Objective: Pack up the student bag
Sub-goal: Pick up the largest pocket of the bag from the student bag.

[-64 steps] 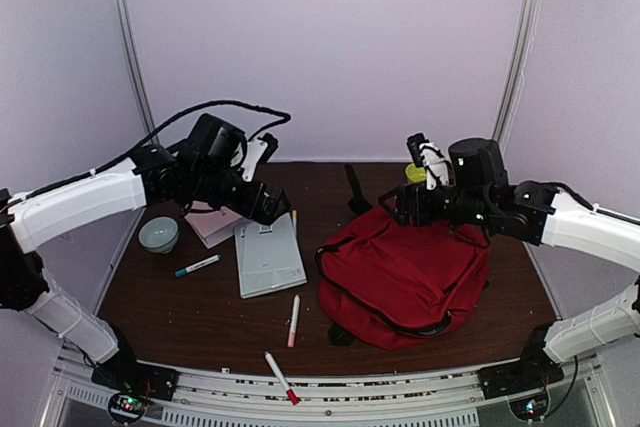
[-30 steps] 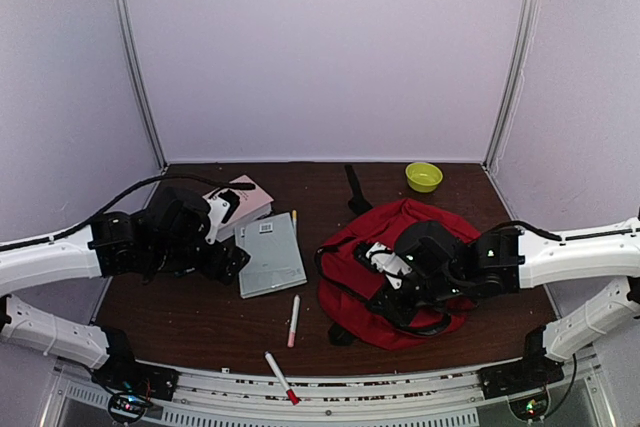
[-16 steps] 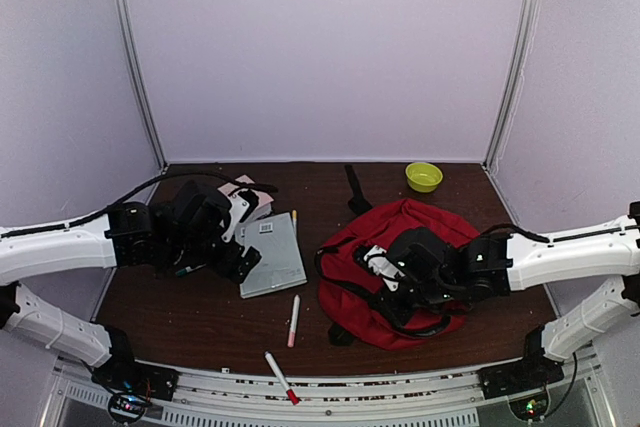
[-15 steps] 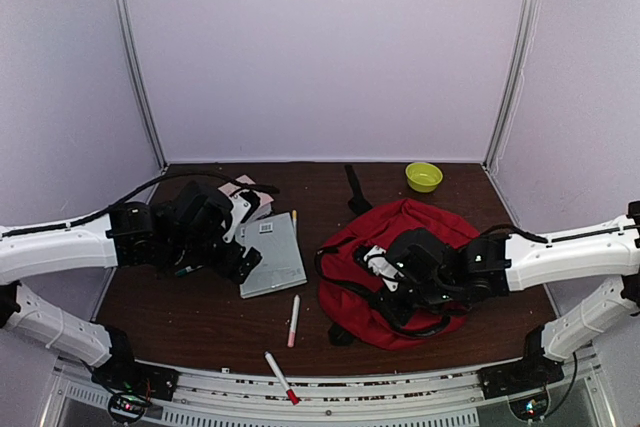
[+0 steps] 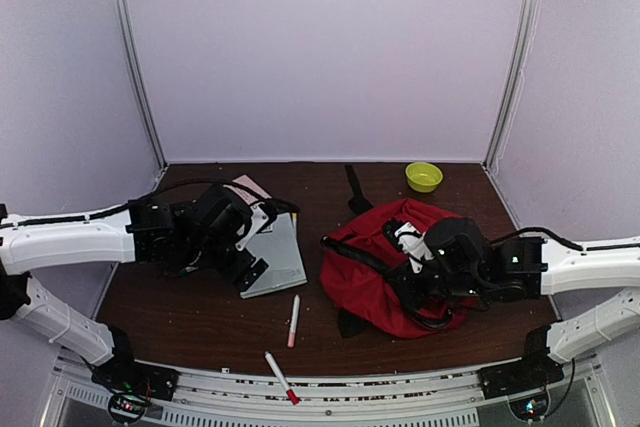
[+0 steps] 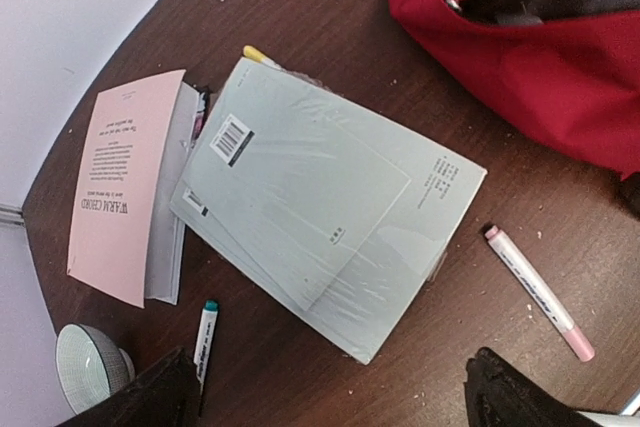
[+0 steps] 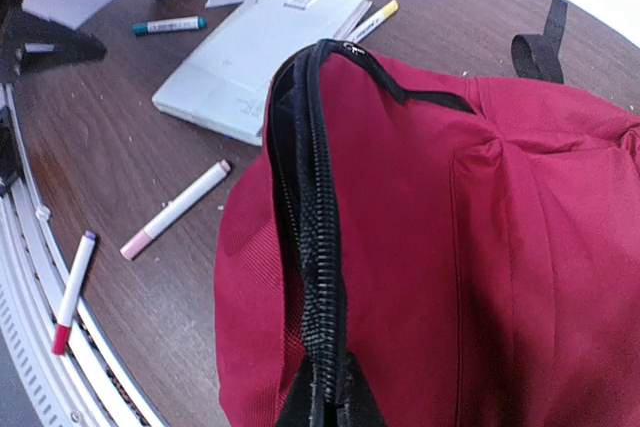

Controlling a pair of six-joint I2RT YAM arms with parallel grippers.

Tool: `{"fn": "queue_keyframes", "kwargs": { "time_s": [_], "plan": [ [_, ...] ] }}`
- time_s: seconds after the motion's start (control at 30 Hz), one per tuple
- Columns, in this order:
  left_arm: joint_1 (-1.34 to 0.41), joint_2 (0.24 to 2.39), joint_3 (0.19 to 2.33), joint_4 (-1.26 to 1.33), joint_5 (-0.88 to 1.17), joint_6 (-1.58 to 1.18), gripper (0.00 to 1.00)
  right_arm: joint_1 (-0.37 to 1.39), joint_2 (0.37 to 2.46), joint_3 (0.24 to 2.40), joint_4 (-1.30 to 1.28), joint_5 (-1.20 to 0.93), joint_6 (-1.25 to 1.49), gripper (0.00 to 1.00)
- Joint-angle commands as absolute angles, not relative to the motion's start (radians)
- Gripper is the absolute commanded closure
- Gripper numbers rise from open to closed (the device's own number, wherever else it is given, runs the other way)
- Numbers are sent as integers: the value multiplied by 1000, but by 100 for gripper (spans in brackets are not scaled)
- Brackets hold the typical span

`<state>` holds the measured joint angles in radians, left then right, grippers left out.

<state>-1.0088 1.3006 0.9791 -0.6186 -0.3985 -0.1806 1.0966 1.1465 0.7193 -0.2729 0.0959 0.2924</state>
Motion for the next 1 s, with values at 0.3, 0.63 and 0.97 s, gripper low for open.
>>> {"fn": "queue_keyframes", "kwargs": {
  "time_s": [0.3,0.63,0.97],
  "plan": [
    [-1054,1419,1055,-597,-359,-112,7,1030,1206,663,-122,-159,304,85],
    [-1066,1502,1072,-657,-482,-98,9,996,1241,751,-249,246,339,100],
    [-1169,1756,1188,-727,-675,-133,8,828,1182,680,-166,301,438,100]
  ]
}}
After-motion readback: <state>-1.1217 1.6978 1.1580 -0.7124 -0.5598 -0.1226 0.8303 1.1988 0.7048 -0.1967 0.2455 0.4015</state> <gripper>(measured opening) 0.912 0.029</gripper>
